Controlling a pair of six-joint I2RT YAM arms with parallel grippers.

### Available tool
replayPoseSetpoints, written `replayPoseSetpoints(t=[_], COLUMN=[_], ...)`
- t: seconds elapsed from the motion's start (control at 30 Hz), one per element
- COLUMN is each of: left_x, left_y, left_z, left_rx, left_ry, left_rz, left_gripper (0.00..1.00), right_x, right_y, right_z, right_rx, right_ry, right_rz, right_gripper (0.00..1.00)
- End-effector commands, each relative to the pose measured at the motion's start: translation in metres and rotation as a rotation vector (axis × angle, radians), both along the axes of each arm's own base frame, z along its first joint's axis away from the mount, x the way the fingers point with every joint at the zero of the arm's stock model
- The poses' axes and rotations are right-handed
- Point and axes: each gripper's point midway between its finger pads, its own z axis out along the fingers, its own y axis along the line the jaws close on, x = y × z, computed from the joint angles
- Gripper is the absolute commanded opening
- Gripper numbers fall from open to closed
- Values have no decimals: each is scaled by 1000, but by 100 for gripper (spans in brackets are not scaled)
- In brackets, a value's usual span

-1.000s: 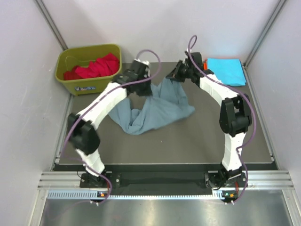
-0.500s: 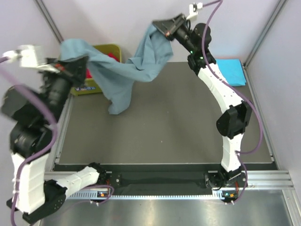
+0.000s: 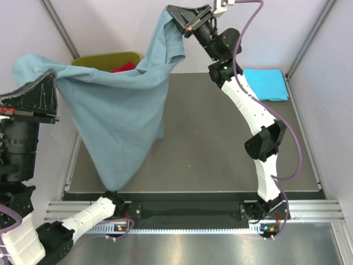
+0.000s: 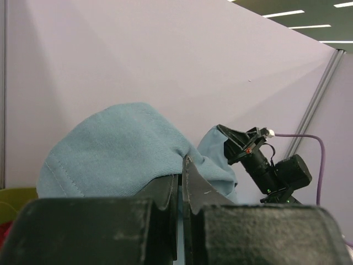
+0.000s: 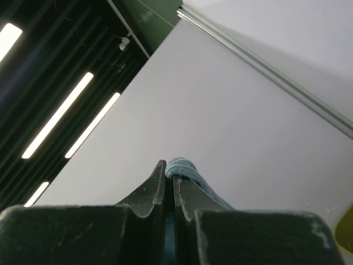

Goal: Fold and stack the t-shirts
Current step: Flatten the tshirt out

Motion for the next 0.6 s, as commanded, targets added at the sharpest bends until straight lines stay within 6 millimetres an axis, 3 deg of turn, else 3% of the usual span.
replayPoseSetpoints(t=[0.0,0.1,0.2,0.33,0.43,0.5,0.53,0.57], left_x=[4,14,20,34,58,75,82,97], left_y=[-7,-26,-35,-57,-84,-113,-124,-139], left_z=[9,3,10,8,-14,-43,-56,-86], left_rx=[2,29,42,66,95,130,141,153], left_ry=[-42,-29,-41,-33,39,100,128,199], left_rz=[-18,-79,-105,-171,-247,-342,-381,-419], left_gripper=[0,0,0,0,0,0,0,0], right_x=[-5,3,7,21,42,58,72,79], right_y=[-7,-12,-20,-44,-66,-78,-91,-97], right_z=[7,1,0,-2,-19,-46,-71,-87], right_rx=[32,34,23,4,-36,-89,-137,-169], right_ry=[-12,18,2,8,47,104,156,190], right_rz=[16,50,52,25,12,-8,-19,-21], right_gripper=[0,0,0,0,0,0,0,0])
